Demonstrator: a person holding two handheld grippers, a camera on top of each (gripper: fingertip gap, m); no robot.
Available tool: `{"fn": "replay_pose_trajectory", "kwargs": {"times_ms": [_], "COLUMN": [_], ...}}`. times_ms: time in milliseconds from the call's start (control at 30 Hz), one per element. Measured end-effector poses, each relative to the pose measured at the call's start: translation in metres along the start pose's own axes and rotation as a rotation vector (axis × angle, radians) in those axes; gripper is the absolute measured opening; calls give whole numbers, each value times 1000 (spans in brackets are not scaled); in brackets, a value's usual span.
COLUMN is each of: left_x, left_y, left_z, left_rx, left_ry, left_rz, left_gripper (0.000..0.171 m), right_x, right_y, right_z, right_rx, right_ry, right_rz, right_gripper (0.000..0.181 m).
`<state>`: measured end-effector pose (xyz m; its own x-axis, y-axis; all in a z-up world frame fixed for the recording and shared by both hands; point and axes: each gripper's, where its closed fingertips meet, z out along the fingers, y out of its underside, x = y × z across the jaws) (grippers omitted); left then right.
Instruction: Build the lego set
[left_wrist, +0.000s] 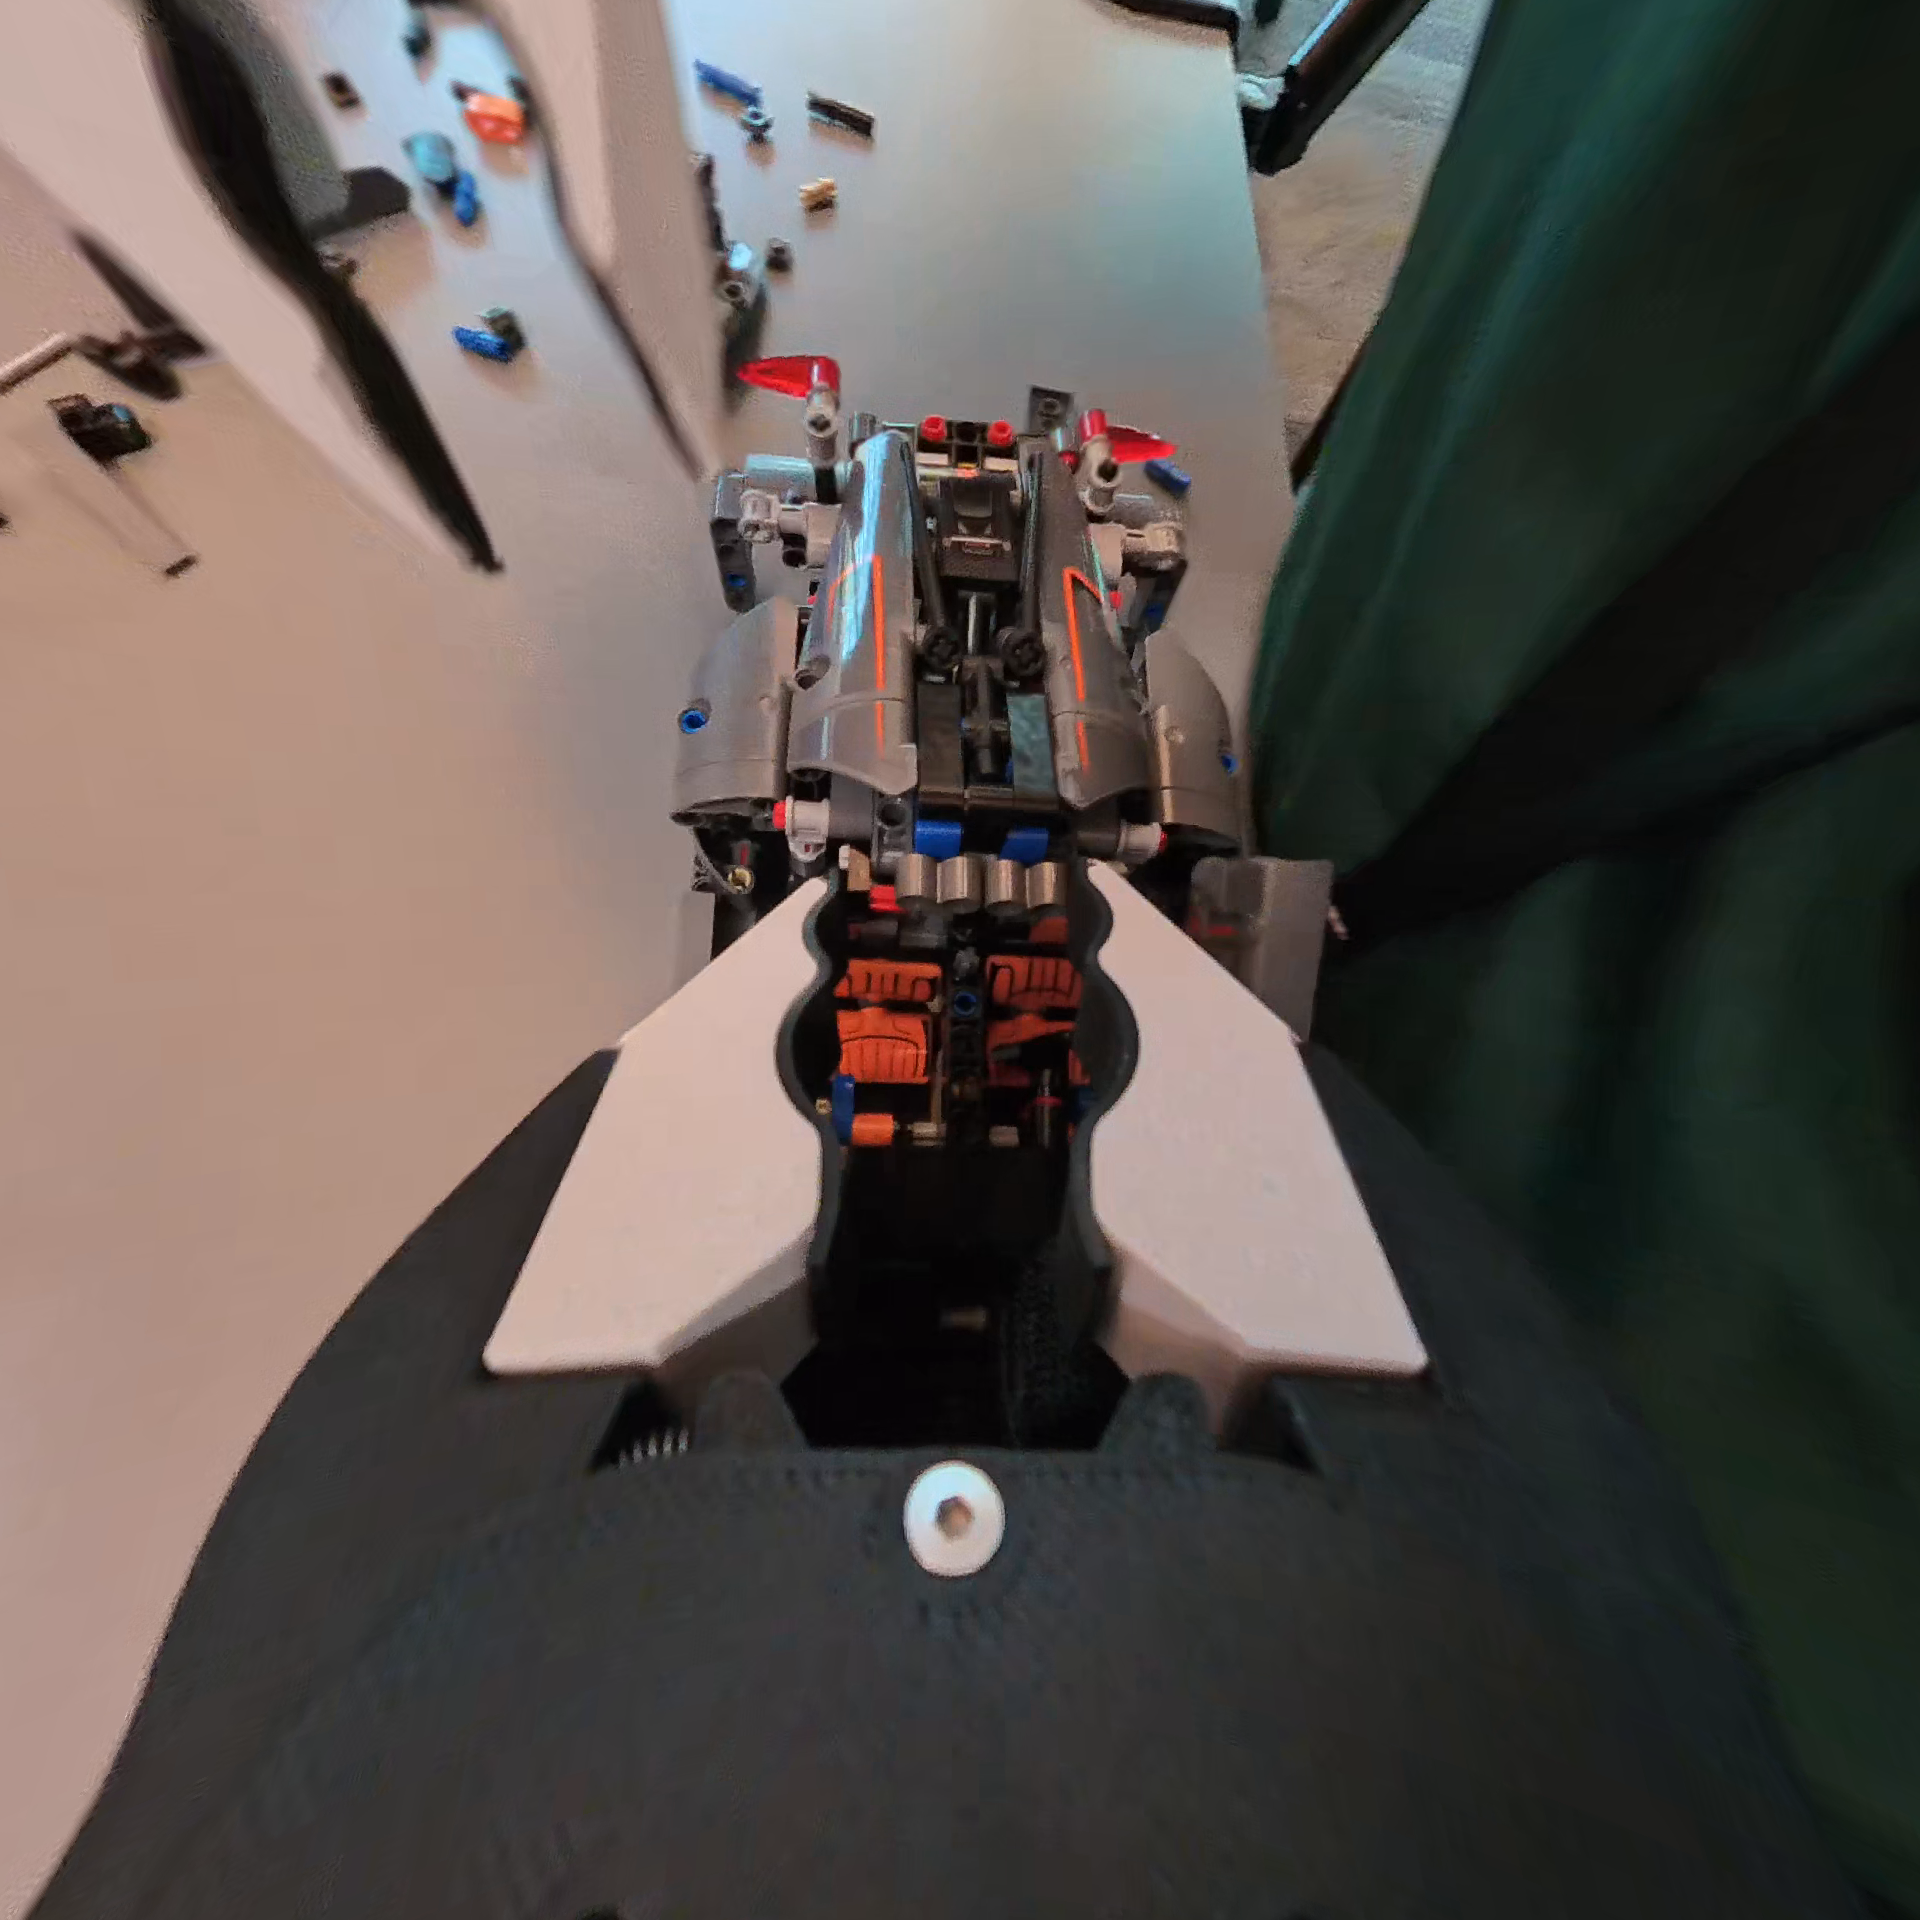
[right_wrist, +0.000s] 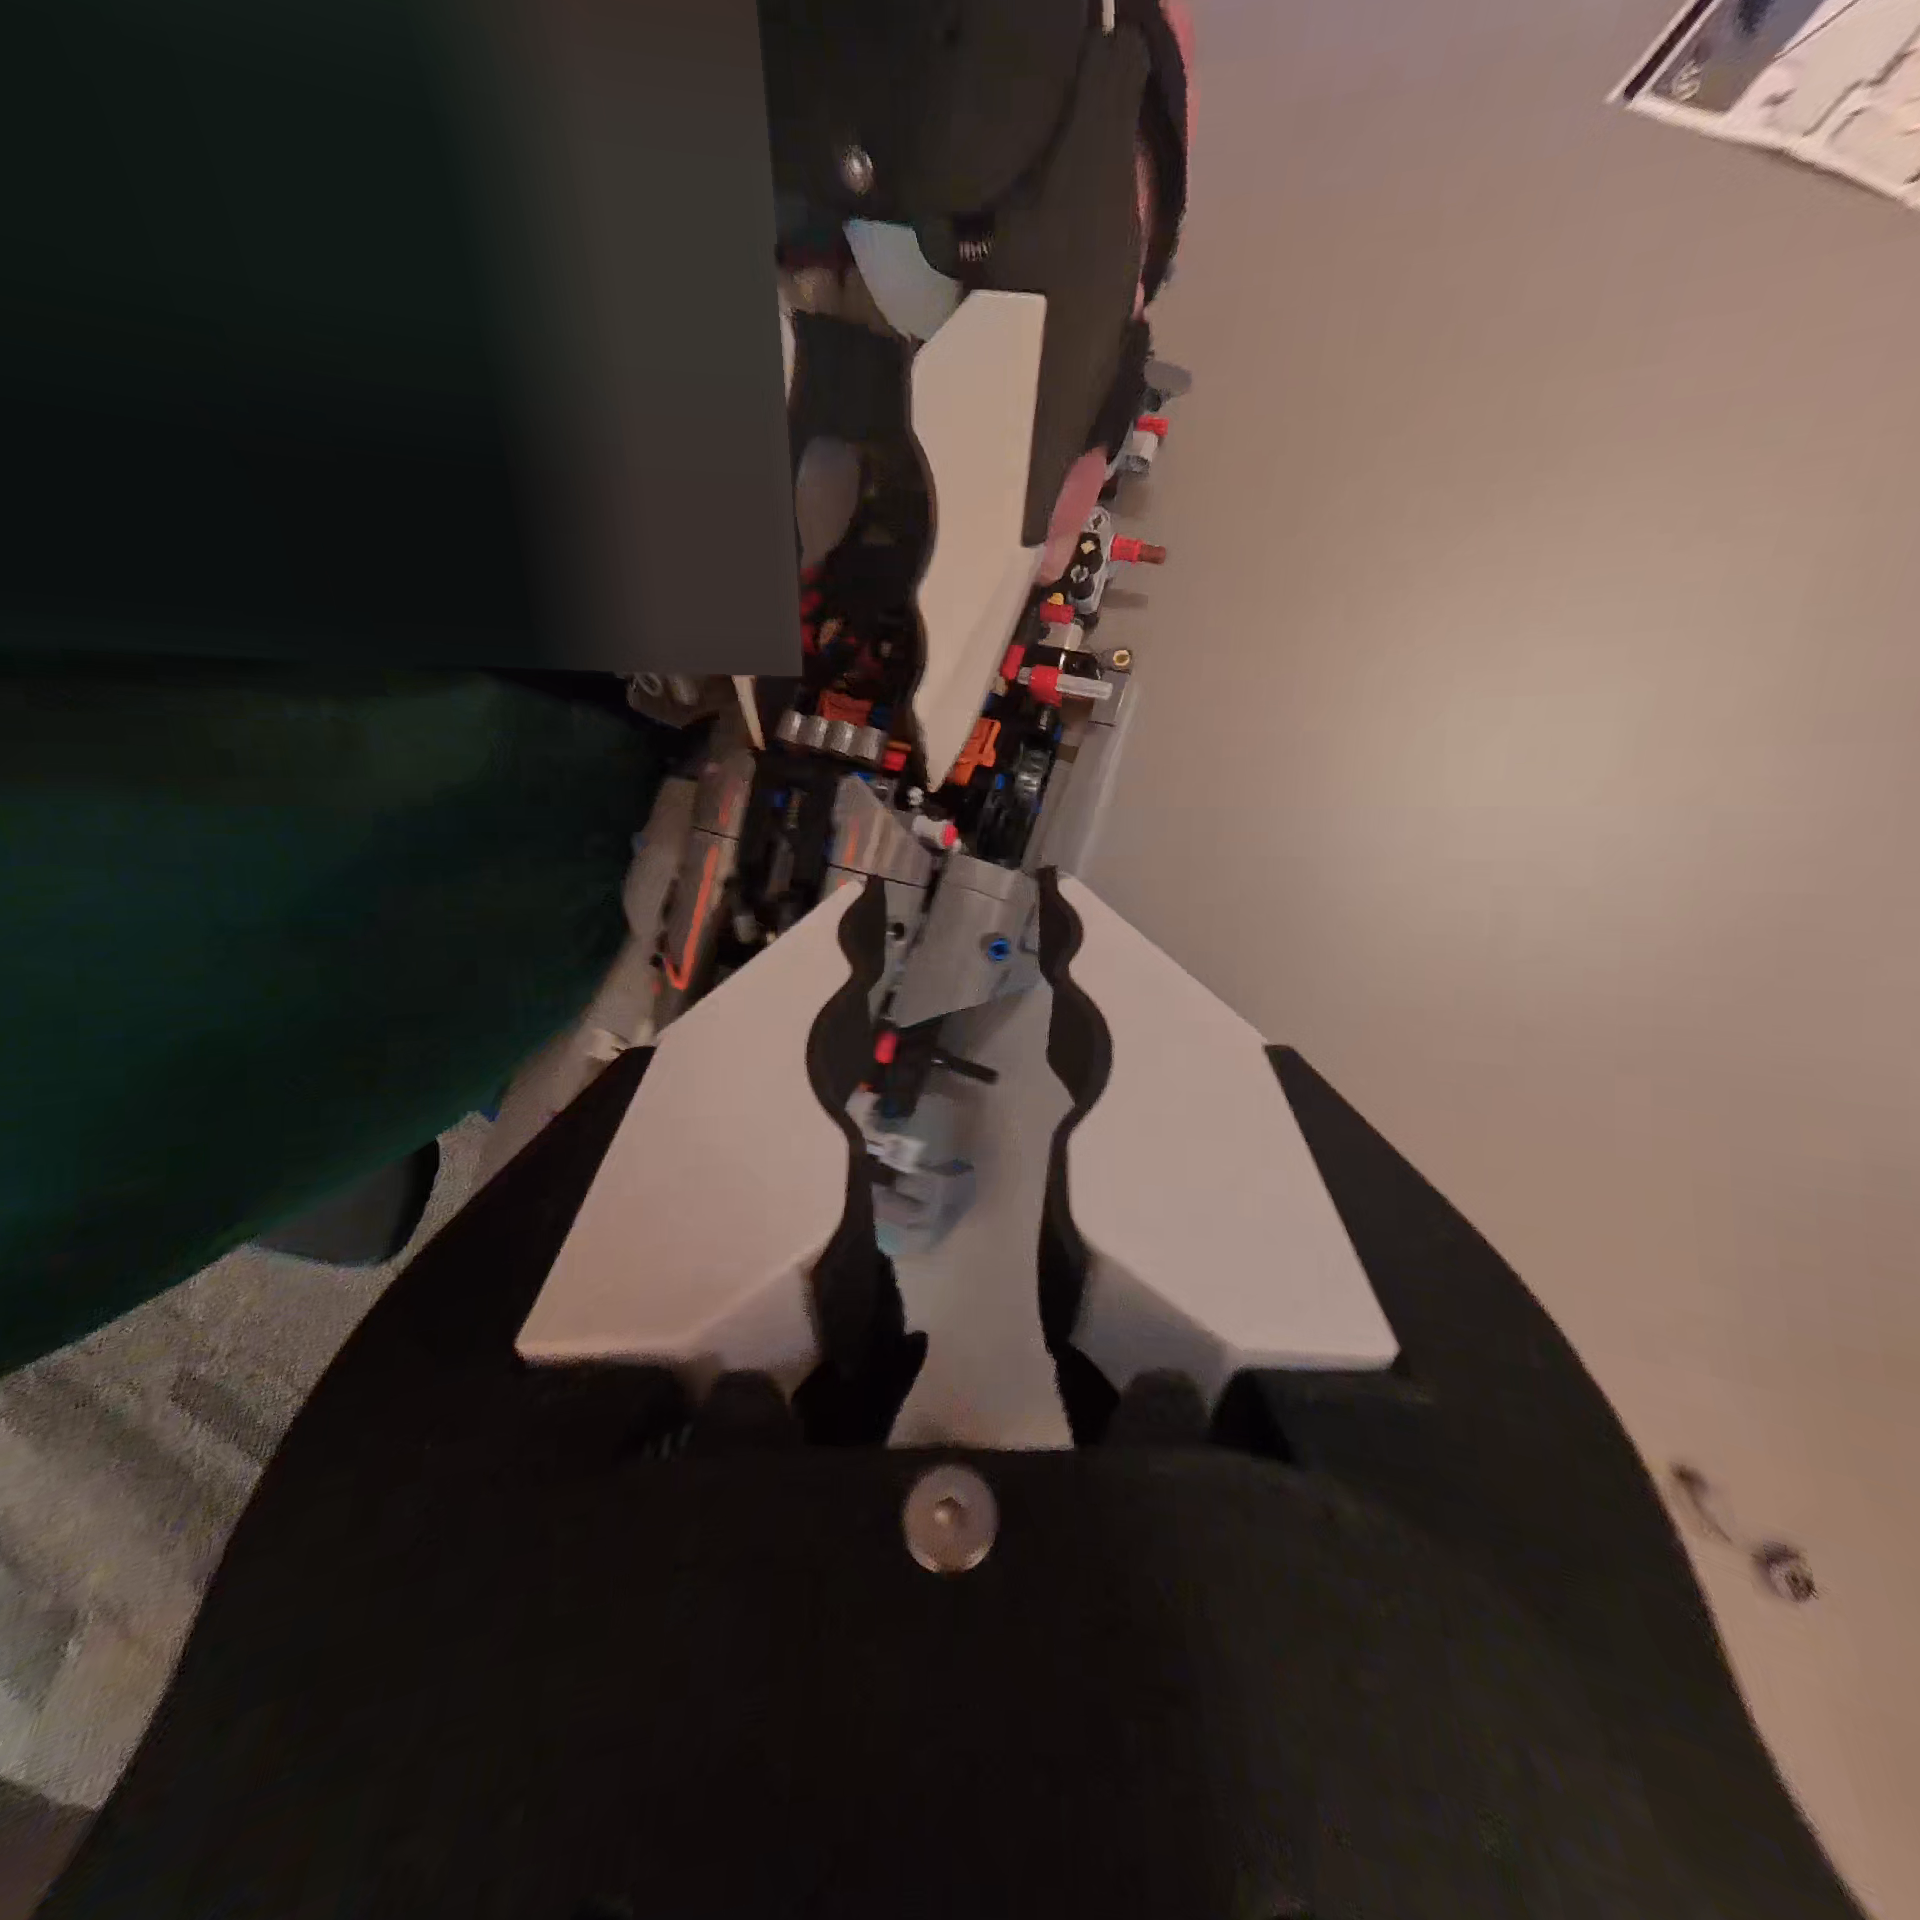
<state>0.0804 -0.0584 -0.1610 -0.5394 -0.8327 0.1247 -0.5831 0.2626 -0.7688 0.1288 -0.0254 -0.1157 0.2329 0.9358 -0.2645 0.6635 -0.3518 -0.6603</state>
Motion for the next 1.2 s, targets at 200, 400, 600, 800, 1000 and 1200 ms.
{"fn": "replay_pose_trajectory", "kwargs": {"times_ms": [200,400,600,800,1000,1200], "left_x": [-36,-56,-61,-59,-60,-62], "left_y": [2,2,-8,-3,3,3], "left_z": [-10,-21,-34,-20,-17,-16], "left_rx": [22,50,84,48,-2,-13], "left_ry": [-147,-306,-334,-210,-169,-131], "left_rz": [-130,-225,-183,-170,-139,-103], "left_gripper": [40,41,55,55,58,56], "right_x": [-13,-18,-7,4,5,9], "right_y": [-4,6,13,10,11,11], "right_z": [-16,6,27,36,43,40], "right_rx": [12,9,46,26,-15,13], "right_ry": [217,454,627,708,744,772], "right_rz": [30,74,75,-5,-25,-1], "right_gripper": [35,41,51,47,44,37]}}
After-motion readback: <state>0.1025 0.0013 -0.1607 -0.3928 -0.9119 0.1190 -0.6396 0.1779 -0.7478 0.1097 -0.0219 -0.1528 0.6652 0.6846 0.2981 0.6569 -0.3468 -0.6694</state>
